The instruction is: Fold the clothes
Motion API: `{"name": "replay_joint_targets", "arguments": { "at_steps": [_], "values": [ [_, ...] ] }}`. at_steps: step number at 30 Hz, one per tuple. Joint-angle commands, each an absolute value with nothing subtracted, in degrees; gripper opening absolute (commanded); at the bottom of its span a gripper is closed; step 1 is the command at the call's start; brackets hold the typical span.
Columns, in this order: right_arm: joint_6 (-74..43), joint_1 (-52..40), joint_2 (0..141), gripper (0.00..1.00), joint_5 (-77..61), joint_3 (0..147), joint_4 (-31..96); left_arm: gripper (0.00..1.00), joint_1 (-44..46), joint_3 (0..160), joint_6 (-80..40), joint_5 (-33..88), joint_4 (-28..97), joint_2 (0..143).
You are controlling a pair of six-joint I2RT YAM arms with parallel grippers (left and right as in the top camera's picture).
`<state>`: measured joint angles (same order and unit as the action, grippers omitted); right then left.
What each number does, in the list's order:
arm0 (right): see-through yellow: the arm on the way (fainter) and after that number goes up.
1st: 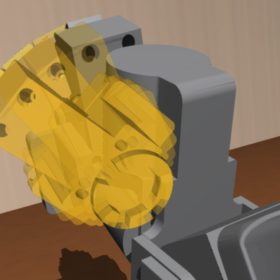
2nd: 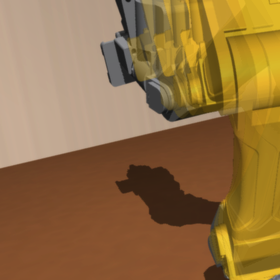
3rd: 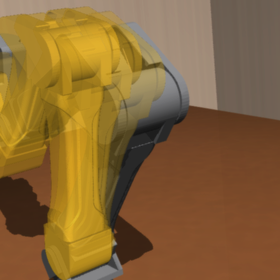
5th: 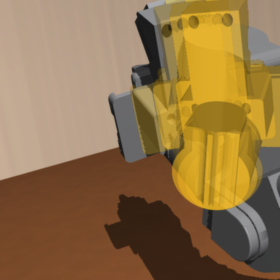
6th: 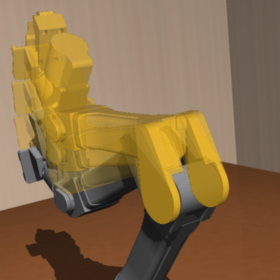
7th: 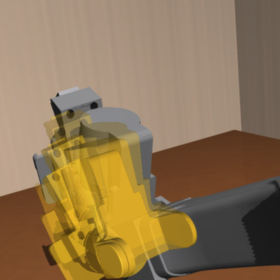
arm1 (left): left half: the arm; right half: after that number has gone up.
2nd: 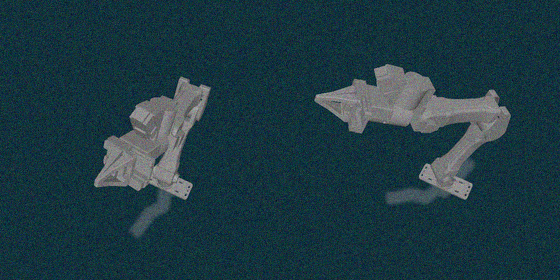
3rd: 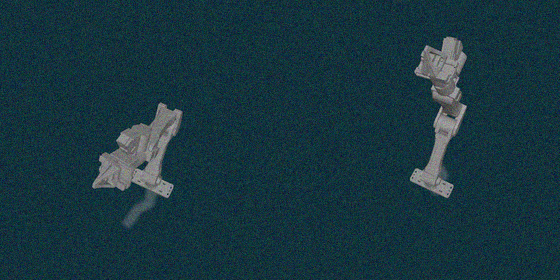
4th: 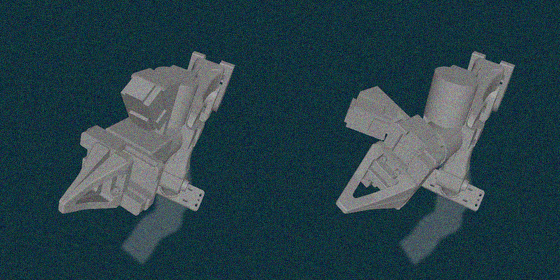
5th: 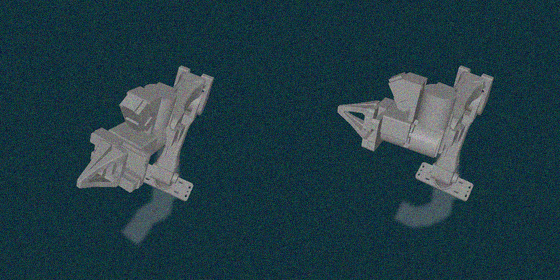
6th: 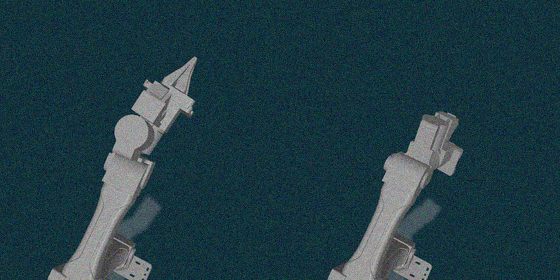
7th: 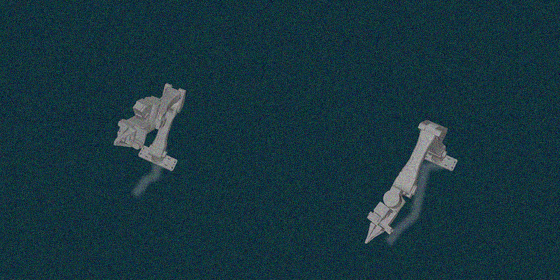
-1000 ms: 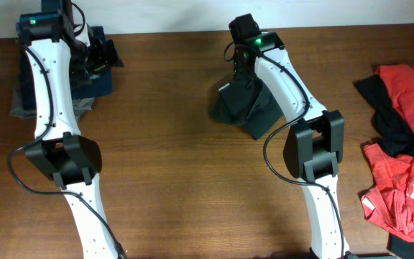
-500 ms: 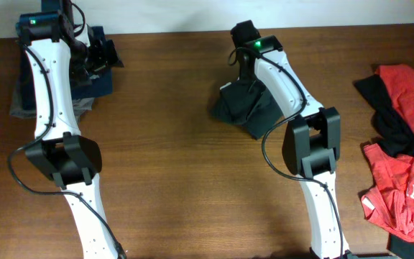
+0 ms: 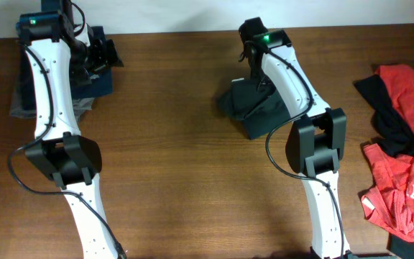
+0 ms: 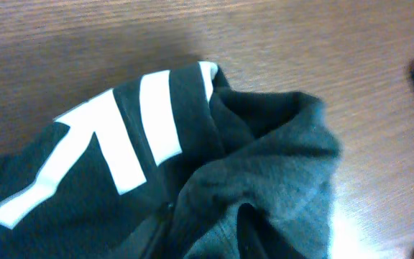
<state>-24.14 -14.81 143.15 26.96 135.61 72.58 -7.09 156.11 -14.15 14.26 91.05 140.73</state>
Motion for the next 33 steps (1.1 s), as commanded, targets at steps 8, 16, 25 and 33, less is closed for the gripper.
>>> {"name": "replay_joint_targets", "arguments": {
  "at_steps": [8,16,25,33],
  "values": [
    [-27.14,-13.04,142.47,0.04,31.81,142.82,87.02,0.99,-6.92,156.46,-13.19,11.49,90.98,139.06],
    [-30.94,-8.54,142.47,0.04,31.77,142.82,94.96,0.99,-6.92,156.46,-13.19,11.49,91.2,139.06],
    [-31.99,-2.15,142.47,0.04,27.42,142.74,97.34,0.99,-6.92,156.46,-13.19,11.49,91.39,139.06],
    [-27.86,-2.0,142.08,0.68,19.64,142.74,97.36,0.99,-6.92,156.46,-13.19,11.51,91.31,139.06]
  ]
}}
